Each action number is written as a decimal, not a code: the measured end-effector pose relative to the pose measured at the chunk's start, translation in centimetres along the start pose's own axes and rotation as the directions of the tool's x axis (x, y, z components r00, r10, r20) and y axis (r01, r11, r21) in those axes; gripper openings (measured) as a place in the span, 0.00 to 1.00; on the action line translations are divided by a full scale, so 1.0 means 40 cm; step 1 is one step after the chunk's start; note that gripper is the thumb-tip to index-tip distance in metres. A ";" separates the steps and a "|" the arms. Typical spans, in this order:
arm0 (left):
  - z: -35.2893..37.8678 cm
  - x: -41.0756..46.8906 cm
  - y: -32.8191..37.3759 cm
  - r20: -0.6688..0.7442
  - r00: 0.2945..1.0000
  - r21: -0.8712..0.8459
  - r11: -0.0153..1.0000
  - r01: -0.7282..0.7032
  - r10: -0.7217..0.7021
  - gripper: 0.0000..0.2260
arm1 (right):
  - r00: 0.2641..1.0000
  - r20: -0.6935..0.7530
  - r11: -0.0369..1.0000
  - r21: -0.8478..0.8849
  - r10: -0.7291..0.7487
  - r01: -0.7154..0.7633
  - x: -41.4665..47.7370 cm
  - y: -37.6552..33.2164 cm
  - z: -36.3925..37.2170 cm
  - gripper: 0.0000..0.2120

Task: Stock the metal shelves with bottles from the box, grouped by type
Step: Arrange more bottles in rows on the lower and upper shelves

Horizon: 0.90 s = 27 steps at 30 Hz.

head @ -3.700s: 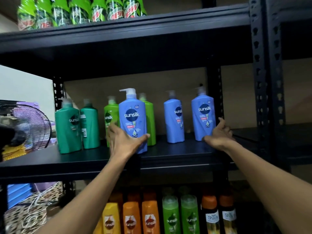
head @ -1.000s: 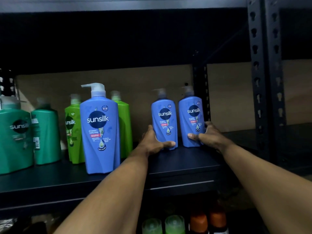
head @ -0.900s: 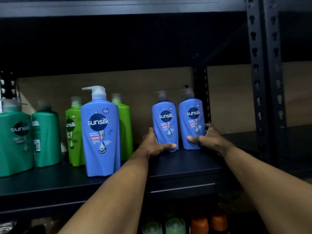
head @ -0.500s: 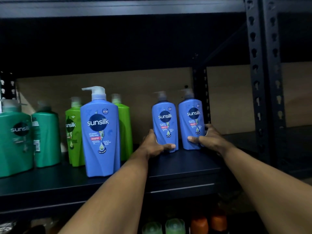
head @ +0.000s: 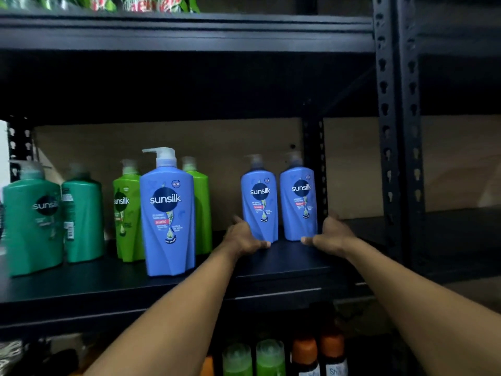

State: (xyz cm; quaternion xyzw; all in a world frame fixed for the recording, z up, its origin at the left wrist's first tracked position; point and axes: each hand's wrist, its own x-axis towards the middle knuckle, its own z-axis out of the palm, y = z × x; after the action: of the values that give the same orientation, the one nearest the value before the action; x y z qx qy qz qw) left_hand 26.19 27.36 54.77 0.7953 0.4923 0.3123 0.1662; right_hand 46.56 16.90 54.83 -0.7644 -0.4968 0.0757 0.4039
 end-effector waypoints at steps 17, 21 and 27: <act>-0.302 -0.400 -0.128 -0.734 0.625 0.154 0.962 -0.227 0.265 0.35 | 0.964 0.112 0.814 -0.517 -0.243 0.265 -0.249 -0.009 -0.022 0.23; -0.323 -0.385 -0.178 -0.485 0.874 -0.275 0.953 -0.127 -0.024 0.48 | 0.963 0.105 0.816 -0.512 -0.249 0.267 -0.254 -0.005 -0.020 0.24; -0.278 -0.347 -0.148 -0.420 0.907 -0.180 0.982 -0.053 -0.028 0.49 | 0.962 0.049 0.818 -0.517 -0.267 0.254 -0.258 -0.008 -0.014 0.23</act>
State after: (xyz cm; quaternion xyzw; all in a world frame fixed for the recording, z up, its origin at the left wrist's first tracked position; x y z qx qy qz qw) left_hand 10.38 17.29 55.09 0.6935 0.4797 0.5221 0.1282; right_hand 41.52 8.21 52.49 -0.7705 -0.5932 -0.1266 0.1960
